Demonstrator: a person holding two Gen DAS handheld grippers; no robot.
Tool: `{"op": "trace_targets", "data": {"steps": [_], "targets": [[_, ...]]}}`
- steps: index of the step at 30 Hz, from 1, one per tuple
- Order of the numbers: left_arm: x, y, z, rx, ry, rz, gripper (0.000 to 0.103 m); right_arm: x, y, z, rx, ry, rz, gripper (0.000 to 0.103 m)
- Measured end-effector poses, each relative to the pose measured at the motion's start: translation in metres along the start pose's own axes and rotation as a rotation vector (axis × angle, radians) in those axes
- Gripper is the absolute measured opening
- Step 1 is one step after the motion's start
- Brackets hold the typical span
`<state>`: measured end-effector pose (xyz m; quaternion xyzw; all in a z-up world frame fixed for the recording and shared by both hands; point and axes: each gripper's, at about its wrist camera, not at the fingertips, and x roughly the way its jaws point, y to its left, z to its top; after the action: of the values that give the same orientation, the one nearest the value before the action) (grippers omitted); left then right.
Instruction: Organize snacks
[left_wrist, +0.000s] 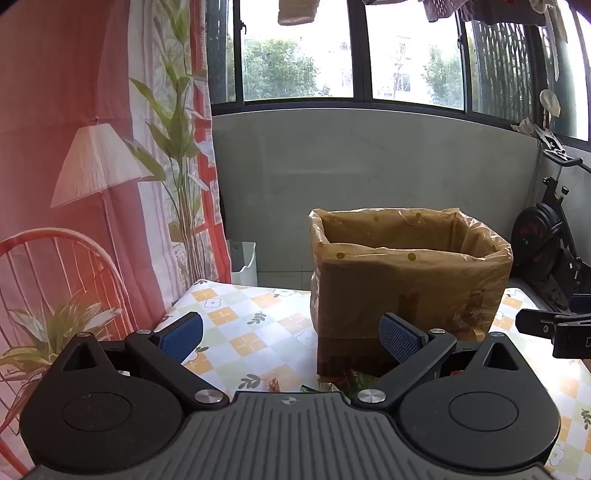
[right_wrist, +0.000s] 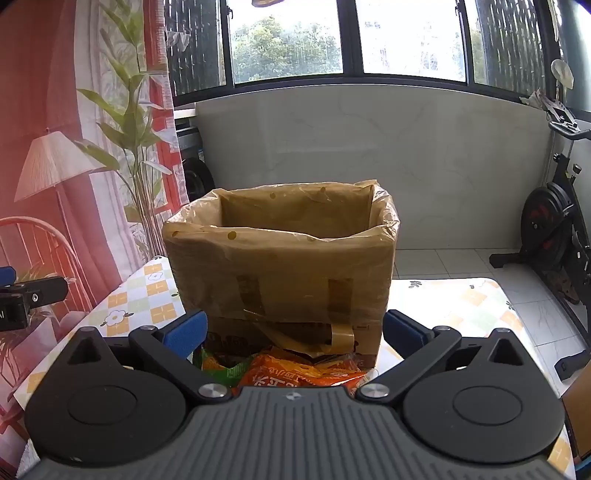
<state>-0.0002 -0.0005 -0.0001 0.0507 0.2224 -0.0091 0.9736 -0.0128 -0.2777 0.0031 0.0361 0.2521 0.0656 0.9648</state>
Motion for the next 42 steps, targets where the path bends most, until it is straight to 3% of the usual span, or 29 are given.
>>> {"op": "trace_targets", "data": {"steps": [42], "targets": [[-0.0036,0.0009,0.0018,-0.015,-0.02,0.036,0.102,-0.0012,-0.002,0.0024,0.002,-0.011,-0.007,0.103]]}}
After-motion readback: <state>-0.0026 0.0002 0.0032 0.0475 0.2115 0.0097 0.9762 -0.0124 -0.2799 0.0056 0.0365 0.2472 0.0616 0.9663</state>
